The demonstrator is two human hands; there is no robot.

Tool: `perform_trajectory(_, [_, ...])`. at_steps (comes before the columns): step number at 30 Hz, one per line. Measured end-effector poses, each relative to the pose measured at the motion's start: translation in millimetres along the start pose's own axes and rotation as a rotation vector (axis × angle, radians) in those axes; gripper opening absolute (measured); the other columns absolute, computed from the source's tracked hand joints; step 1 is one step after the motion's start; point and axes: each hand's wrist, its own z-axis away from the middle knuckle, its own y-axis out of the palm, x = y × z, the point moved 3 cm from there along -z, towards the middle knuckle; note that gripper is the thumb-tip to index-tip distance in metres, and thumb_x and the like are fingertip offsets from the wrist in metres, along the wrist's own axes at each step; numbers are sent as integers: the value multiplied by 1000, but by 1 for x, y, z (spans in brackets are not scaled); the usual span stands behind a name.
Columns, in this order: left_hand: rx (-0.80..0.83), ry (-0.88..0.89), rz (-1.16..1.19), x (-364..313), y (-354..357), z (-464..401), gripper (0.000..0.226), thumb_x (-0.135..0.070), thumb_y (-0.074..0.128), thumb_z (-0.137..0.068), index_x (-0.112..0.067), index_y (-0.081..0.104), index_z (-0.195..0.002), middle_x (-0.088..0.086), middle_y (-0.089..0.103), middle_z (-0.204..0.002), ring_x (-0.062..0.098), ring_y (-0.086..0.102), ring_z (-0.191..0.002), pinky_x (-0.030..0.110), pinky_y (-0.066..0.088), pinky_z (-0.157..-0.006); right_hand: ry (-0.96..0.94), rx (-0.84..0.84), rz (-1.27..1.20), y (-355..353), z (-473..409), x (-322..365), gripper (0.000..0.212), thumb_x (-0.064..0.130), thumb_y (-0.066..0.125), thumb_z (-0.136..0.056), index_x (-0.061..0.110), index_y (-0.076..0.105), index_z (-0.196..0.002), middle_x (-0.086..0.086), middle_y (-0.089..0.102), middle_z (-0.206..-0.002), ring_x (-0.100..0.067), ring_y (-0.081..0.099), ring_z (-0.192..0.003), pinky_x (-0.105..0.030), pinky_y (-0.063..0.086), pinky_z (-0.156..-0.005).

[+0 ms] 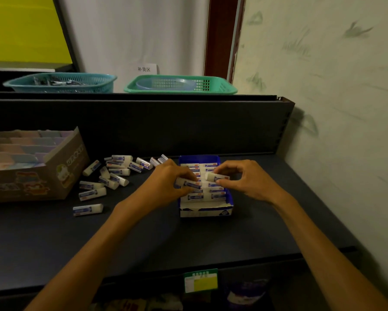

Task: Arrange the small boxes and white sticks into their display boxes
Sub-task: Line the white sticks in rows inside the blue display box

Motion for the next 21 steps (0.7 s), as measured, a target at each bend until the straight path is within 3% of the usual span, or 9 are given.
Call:
perform_trajectory(3, [22,5,79,-3,2,1,31,-23,66,-84,-25,58,-114,-5,58,-117,-1,50,-101,8,41,-76,-25,24,3,3,0,2,26,19,70,-83,26,61,-106,16,62,-105,7,59,-99,-8,48,-82])
perform_trajectory(8, [2,9,106,-8,1,2,32,-23,67,-83,-24,59,-114,-6,63,-112,-5,53,-93,4,42,-71,-36,58,38,7,1,3,25,20,69,-84,20,61,-107,9,61,-110,-3,61,-100,-25,53,-86])
perform_trajectory(15, [112,21,33,-14,11,2,30,-23,66,-85,-23,61,-114,-5,61,-114,-4,51,-88,5,42,-65,0,174,162,9,1,-1,26,24,69,-84,25,61,-109,10,58,-111,-1,52,-105,-16,43,-84])
perform_trajectory(17, [152,12,12,-15,15,-1,30,-23,67,-84,-23,62,-113,-5,60,-114,-3,51,-88,8,42,-67,6,225,226,10,1,-2,25,24,67,-86,24,61,-110,11,55,-112,0,49,-106,-13,40,-81])
perform_trajectory(21, [227,-4,-34,-15,20,-6,28,-24,66,-84,-22,64,-113,-3,61,-117,4,57,-100,19,49,-83,18,299,285,13,-1,0,25,23,68,-85,23,64,-110,5,59,-119,-5,54,-108,-25,49,-89])
